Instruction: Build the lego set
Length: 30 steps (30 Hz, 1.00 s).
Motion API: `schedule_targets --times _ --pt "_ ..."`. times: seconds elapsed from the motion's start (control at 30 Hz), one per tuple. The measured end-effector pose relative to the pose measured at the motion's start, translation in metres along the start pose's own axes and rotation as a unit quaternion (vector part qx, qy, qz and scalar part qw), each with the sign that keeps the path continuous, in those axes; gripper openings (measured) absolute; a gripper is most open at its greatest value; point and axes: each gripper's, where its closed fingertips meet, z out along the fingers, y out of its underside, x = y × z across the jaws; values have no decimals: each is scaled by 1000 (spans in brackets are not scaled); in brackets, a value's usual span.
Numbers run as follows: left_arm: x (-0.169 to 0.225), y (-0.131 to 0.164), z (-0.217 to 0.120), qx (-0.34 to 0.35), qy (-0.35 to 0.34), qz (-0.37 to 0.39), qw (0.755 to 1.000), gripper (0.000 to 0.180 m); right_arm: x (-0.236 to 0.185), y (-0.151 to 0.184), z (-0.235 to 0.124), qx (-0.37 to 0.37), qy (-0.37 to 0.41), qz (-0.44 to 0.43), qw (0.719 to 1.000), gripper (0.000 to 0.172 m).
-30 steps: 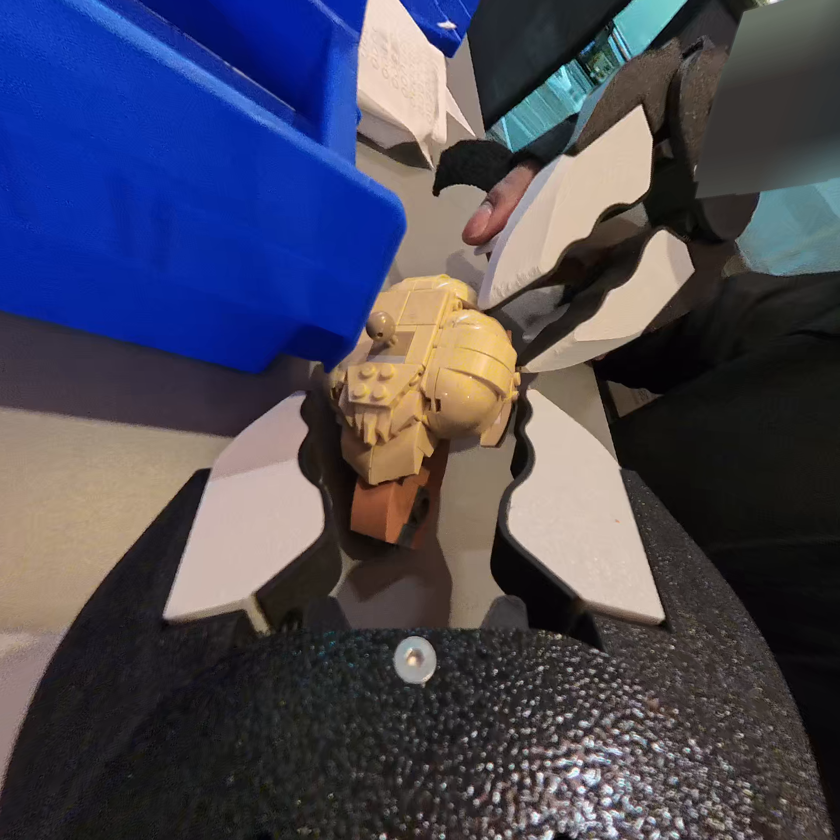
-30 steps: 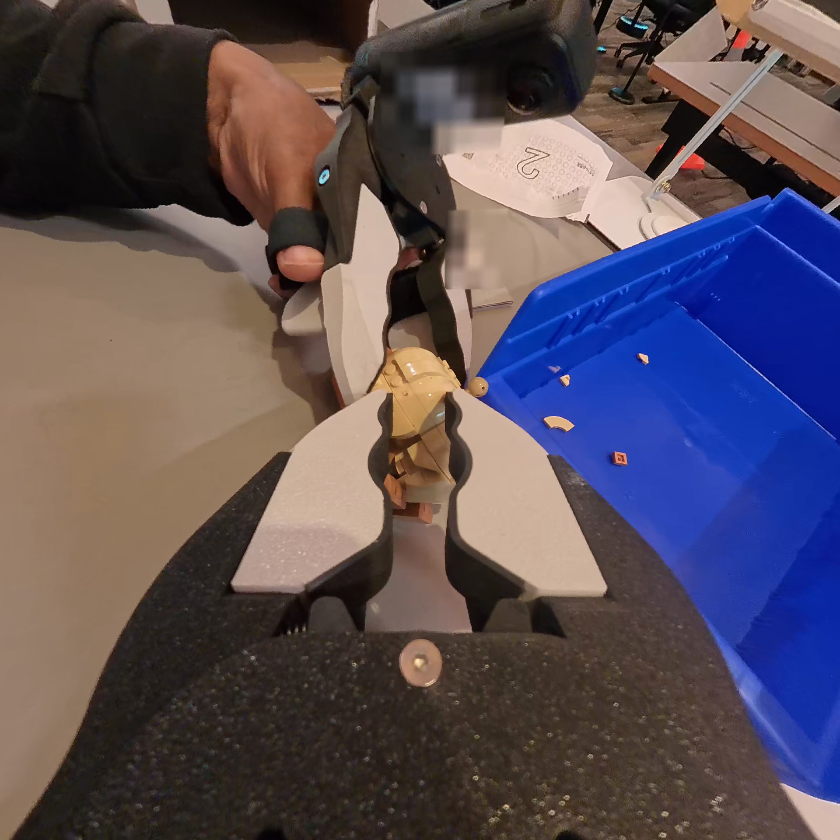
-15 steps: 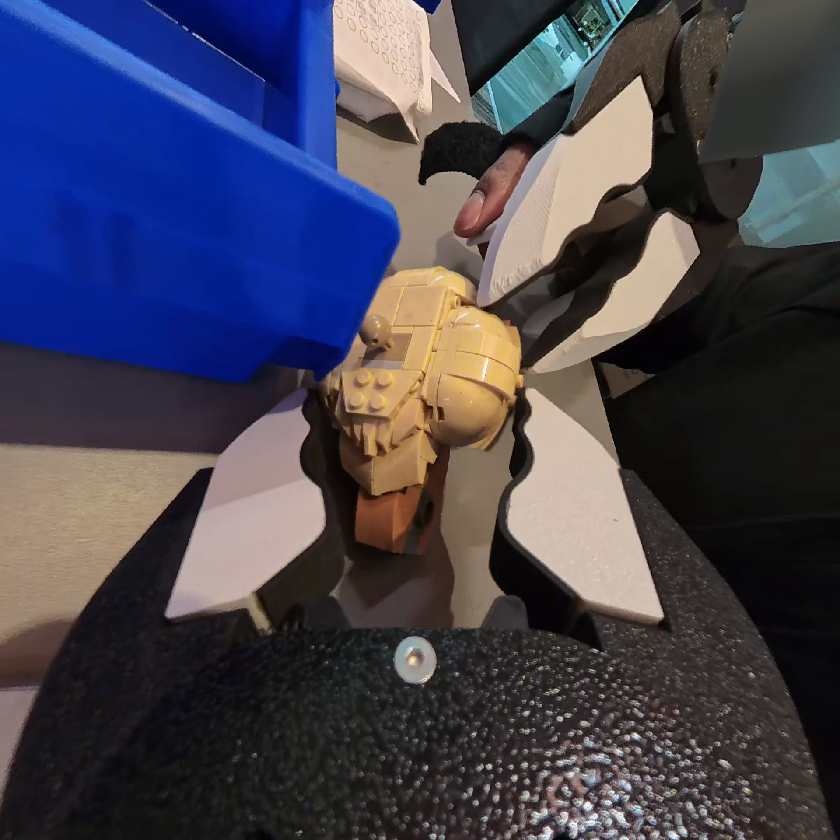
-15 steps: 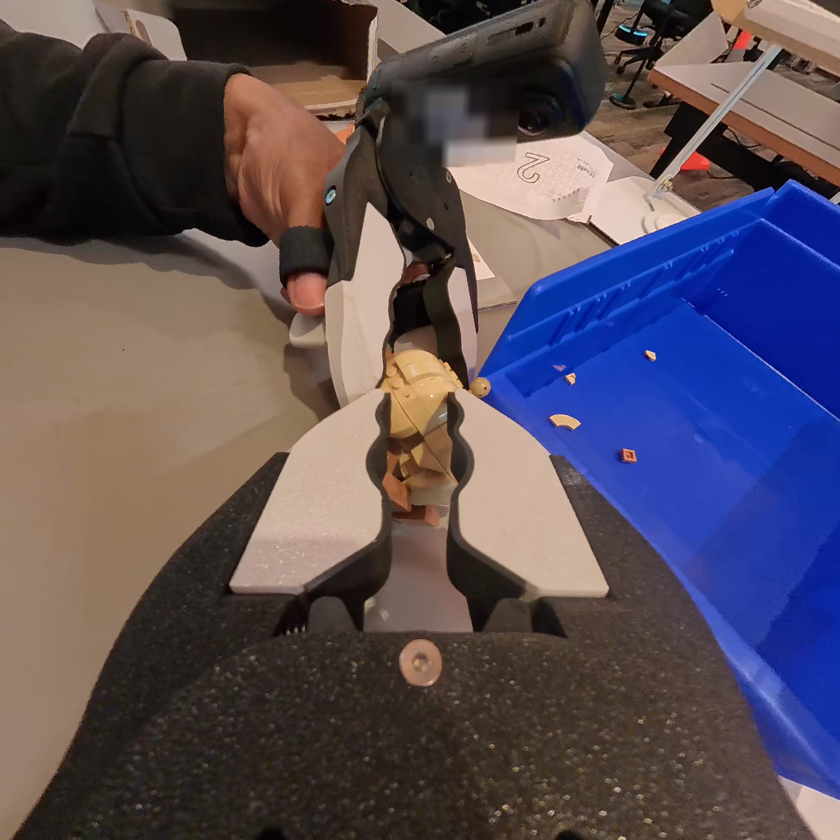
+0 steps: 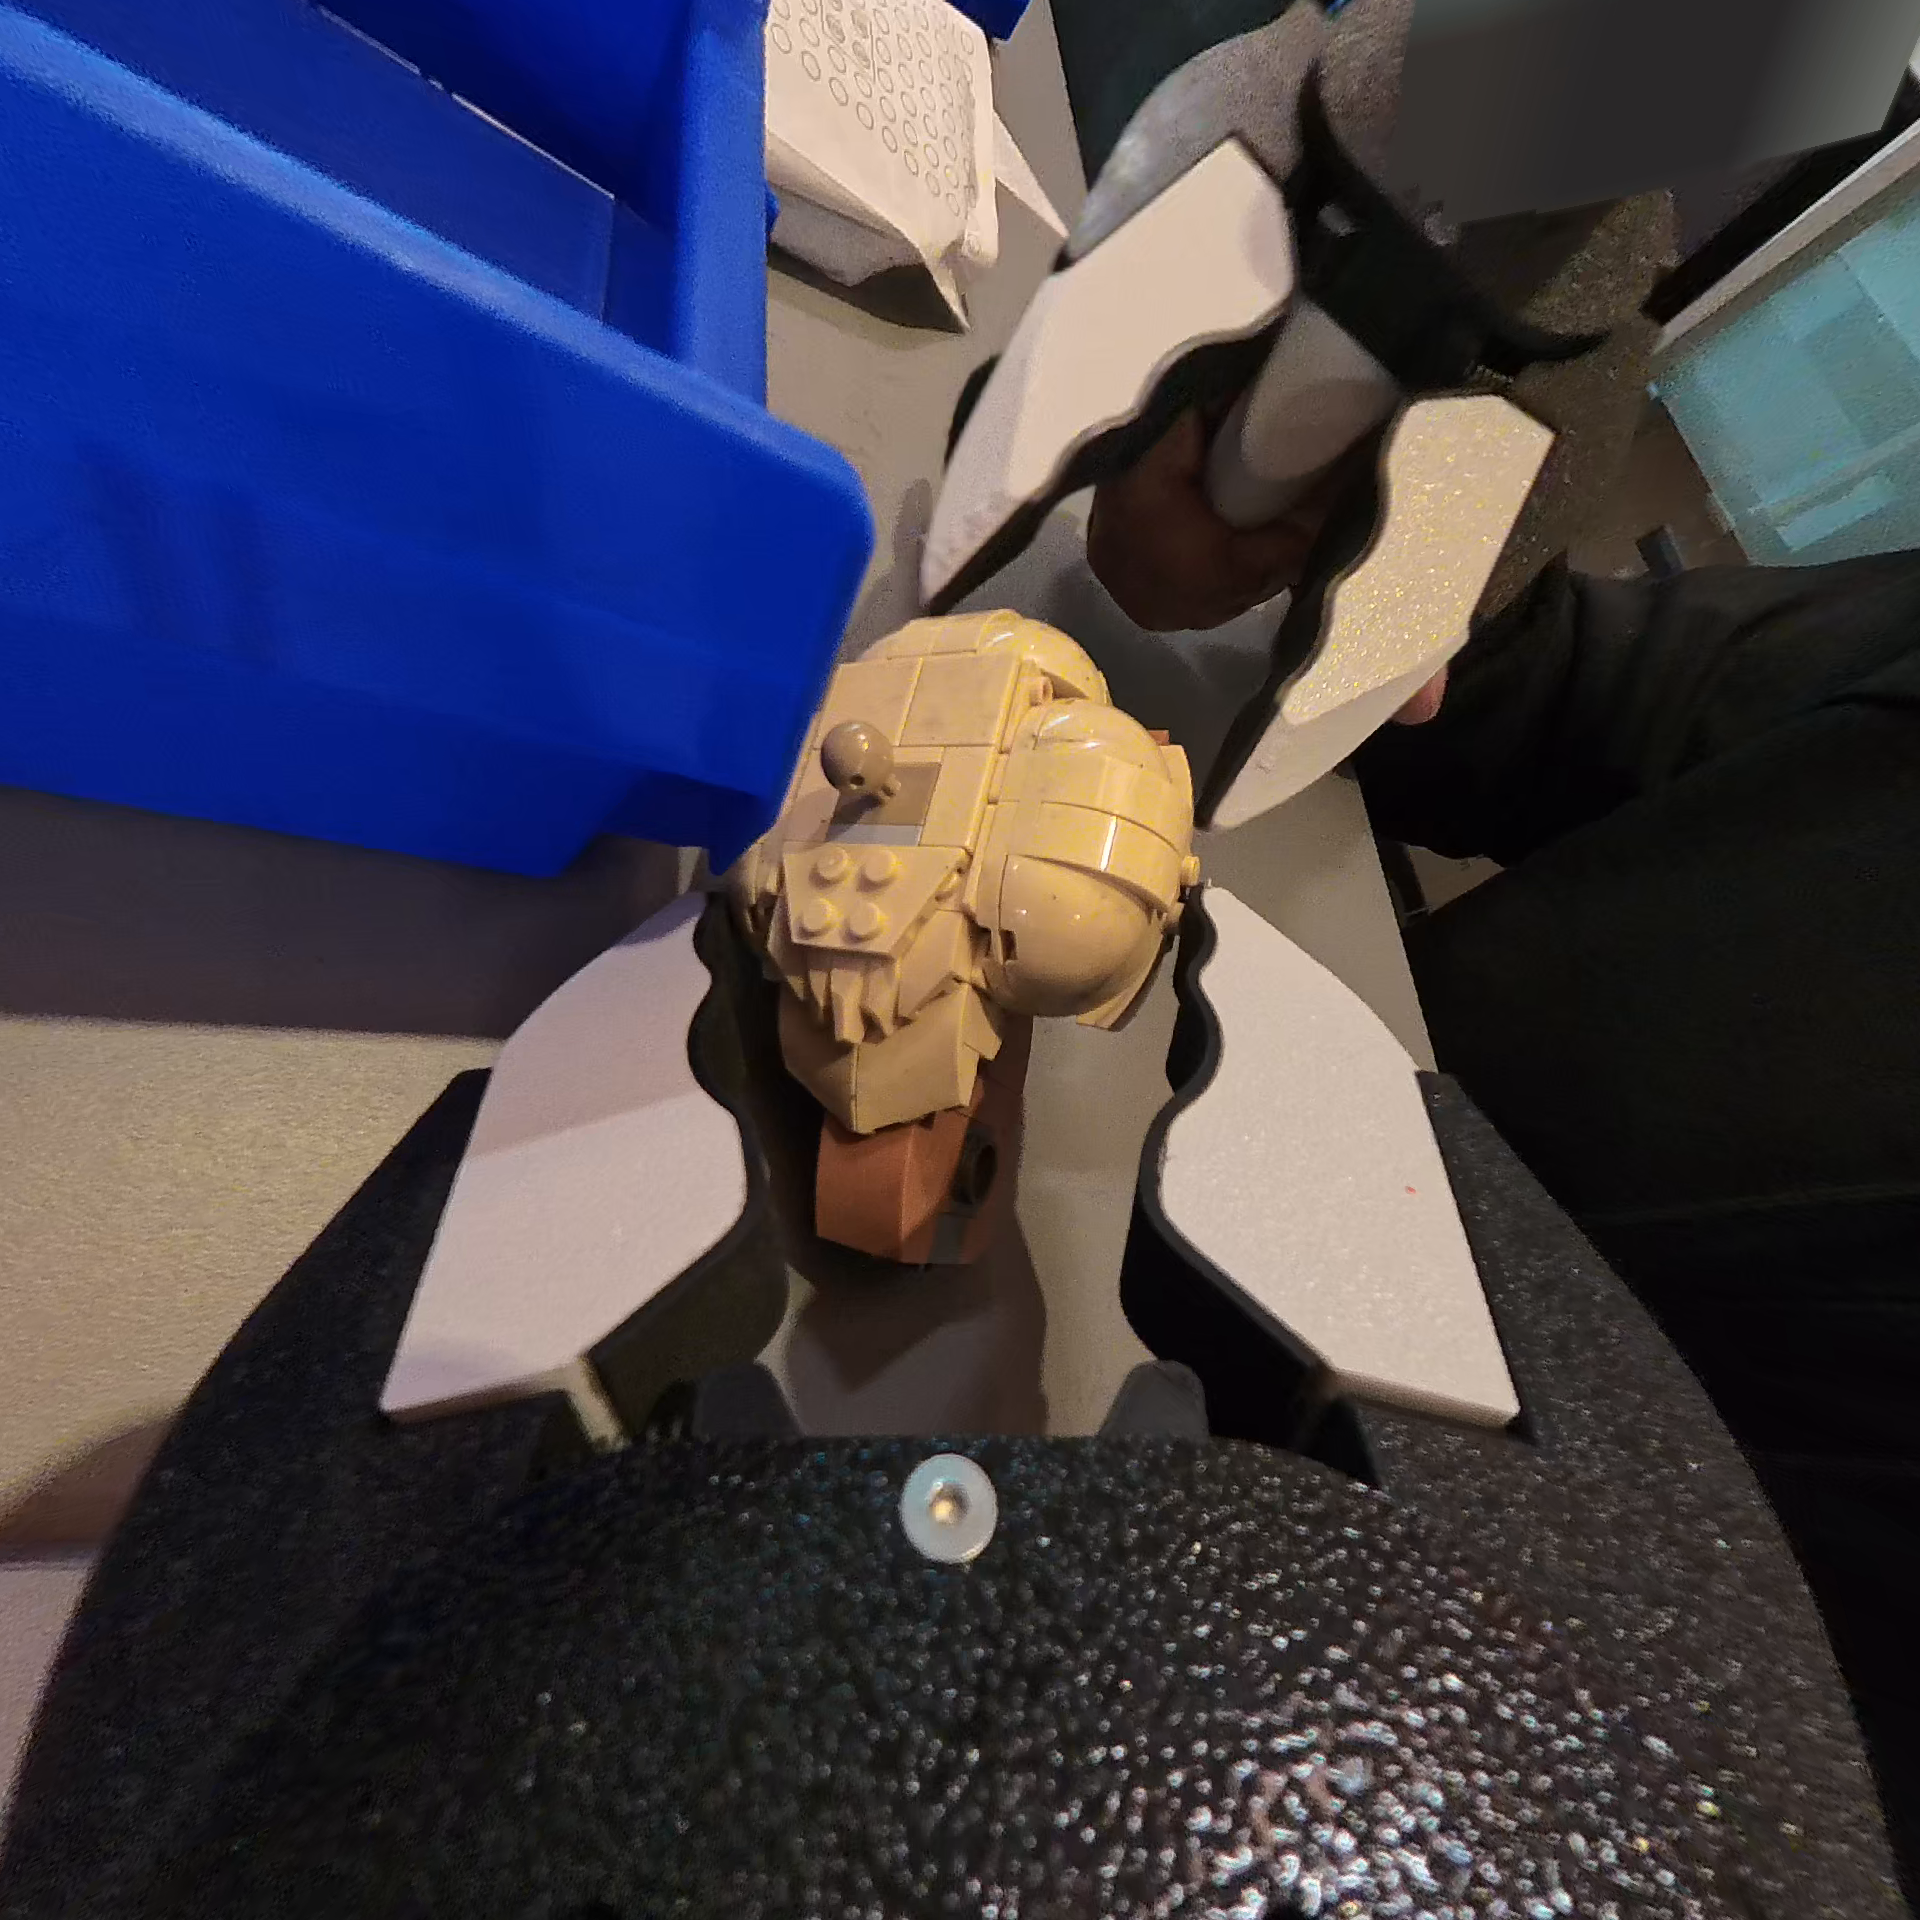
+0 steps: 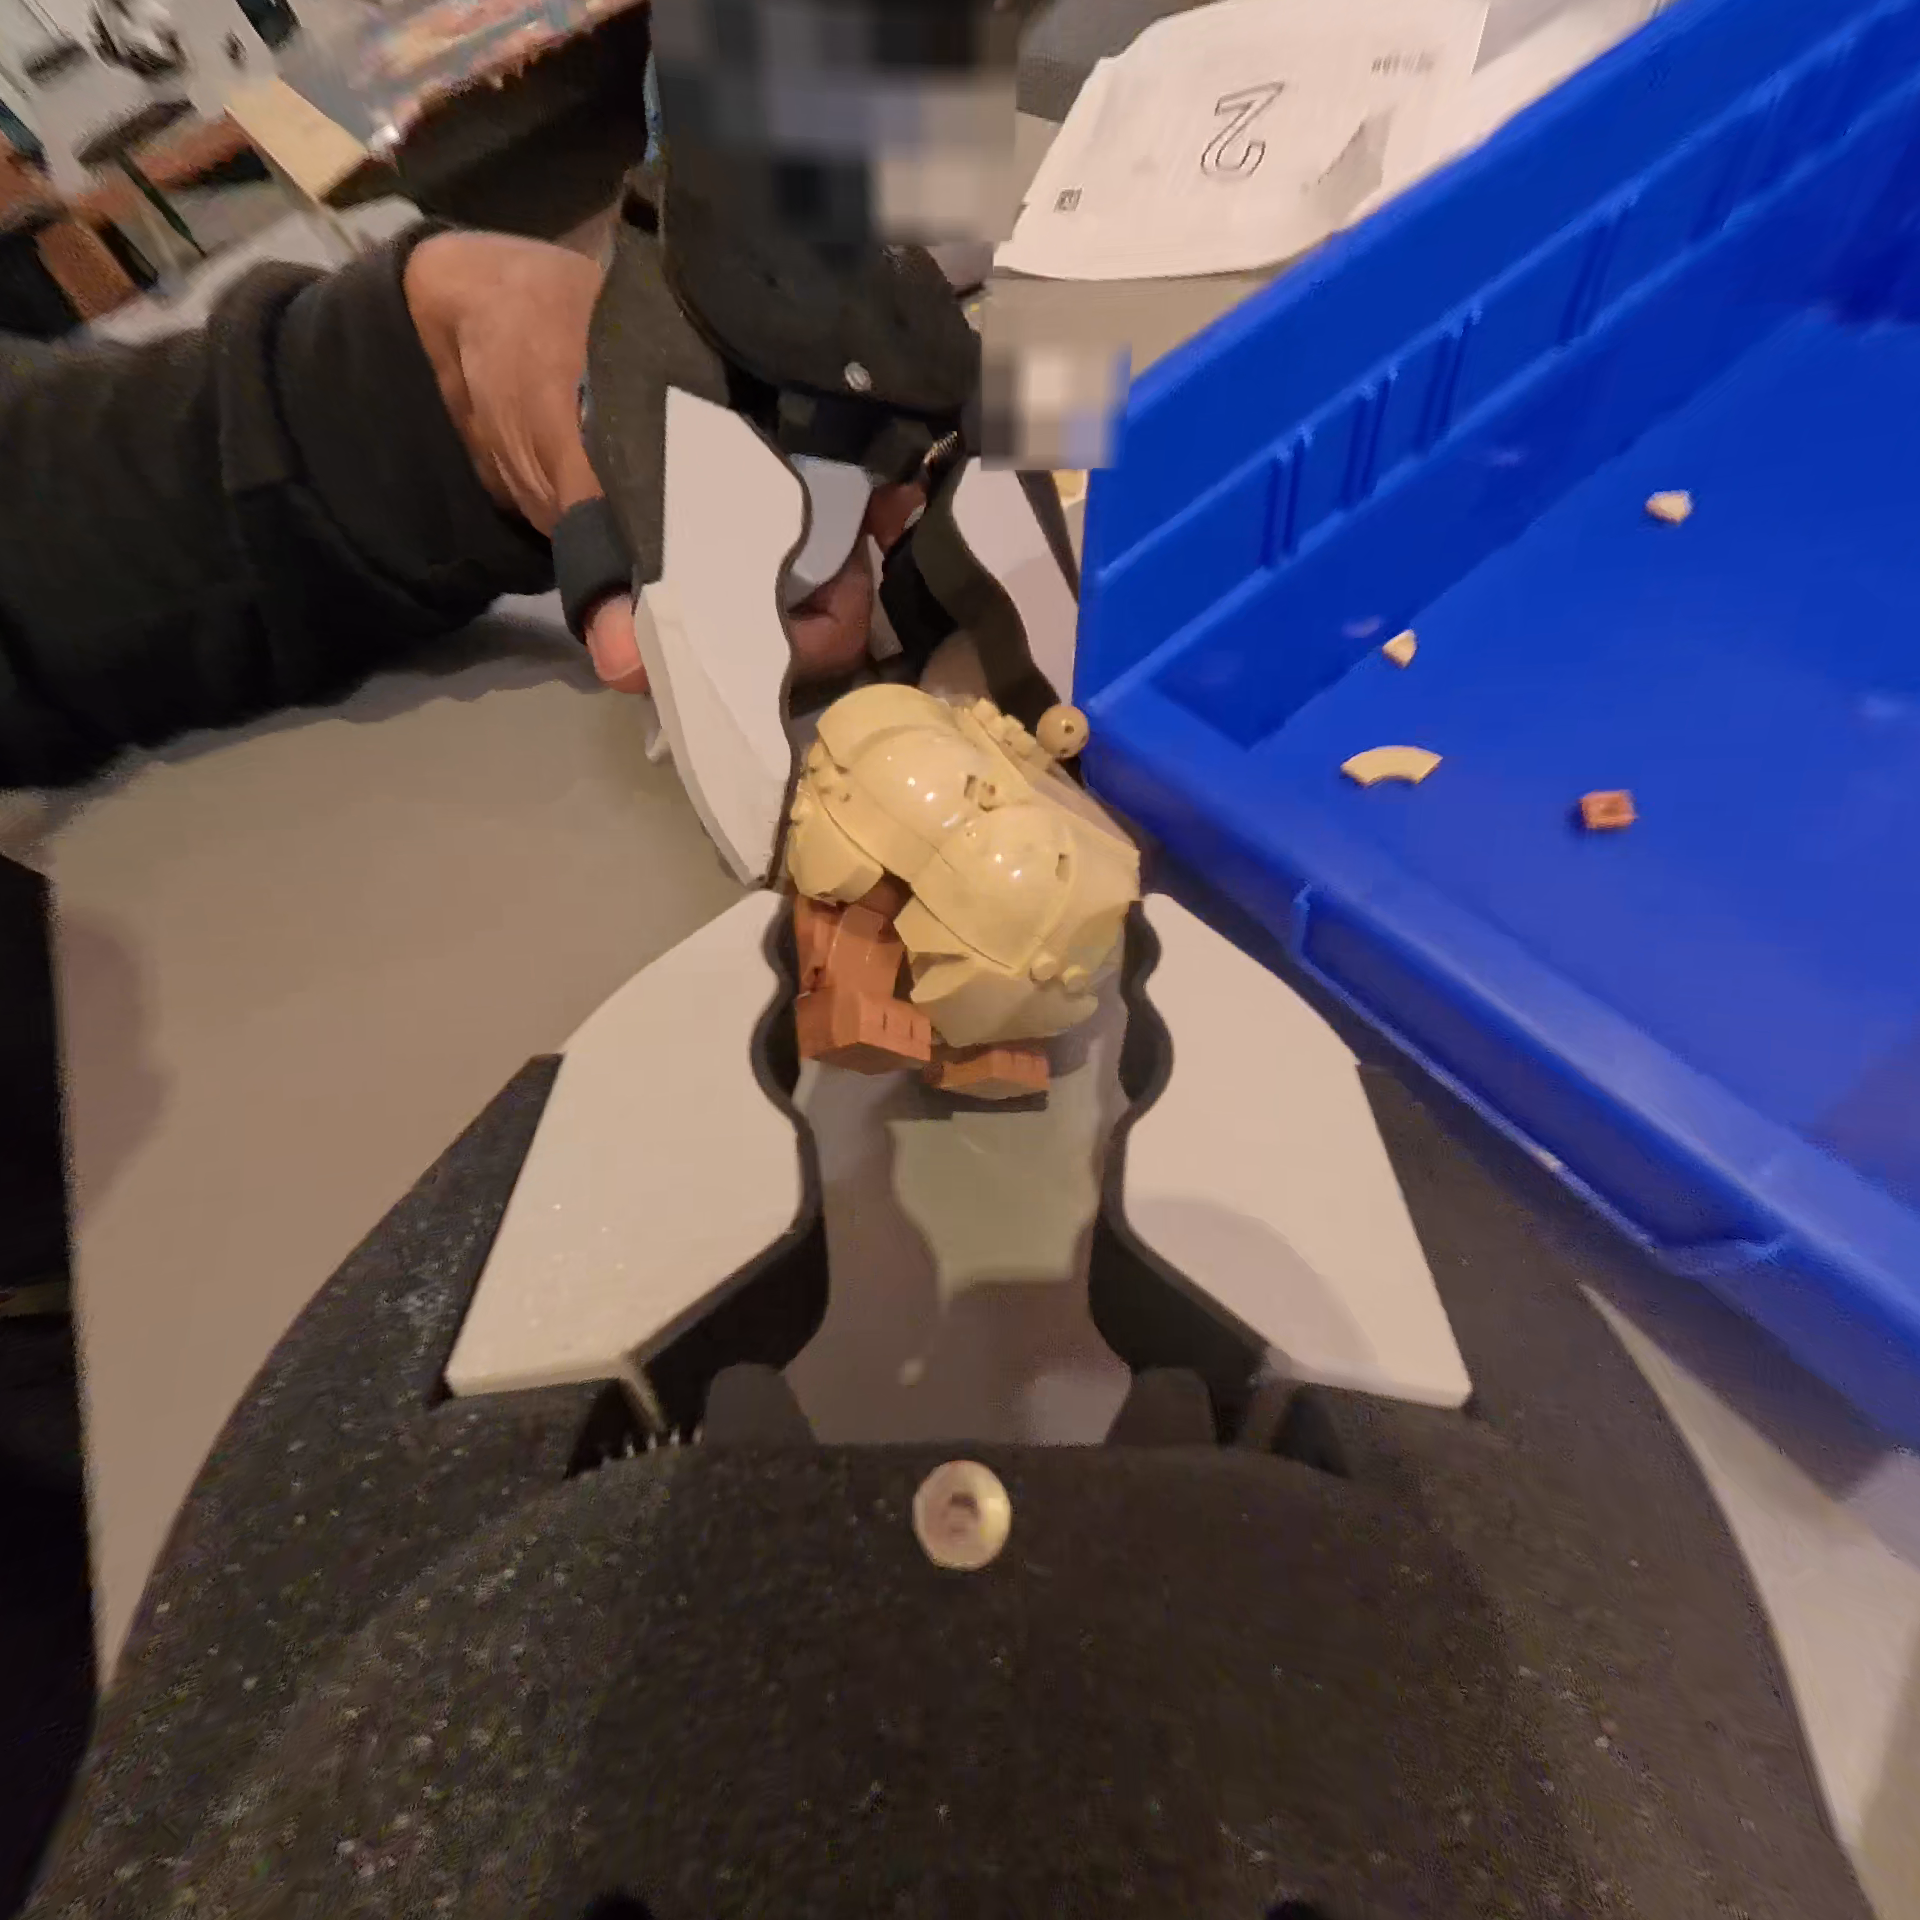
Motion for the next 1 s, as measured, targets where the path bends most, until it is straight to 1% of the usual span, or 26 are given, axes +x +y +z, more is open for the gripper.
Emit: schedule_targets --times 0.07,0.17,0.3,0.4,0.5,0.7,0.83,1.0 --pt "1 0 0 0 -1 6 1000 81 -2 4 2 -6 -32 46 998 67" --pt "3 1 0 1 -6 21 1000 80 -6 9 5 -17 -73 96 993 71" --pt "6 3 0 3 -24 57 998 80 -14 14 8 -24 -109 127 986 74" --pt "8 5 -1 8 -46 91 995 80 -17 13 10 -18 -107 122 987 73" --pt "11 7 -2 13 -68 126 990 80 -18 13 11 -12 -98 103 990 67" --pt "14 12 -4 20 -110 179 977 80 -25 14 13 -9 -85 50 995 67" --pt "15 13 -6 25 -127 187 974 80 -26 13 15 -7 -77 35 996 67" --pt "15 14 -7 26 -127 185 974 80 -26 13 16 -6 -75 35 997 65"
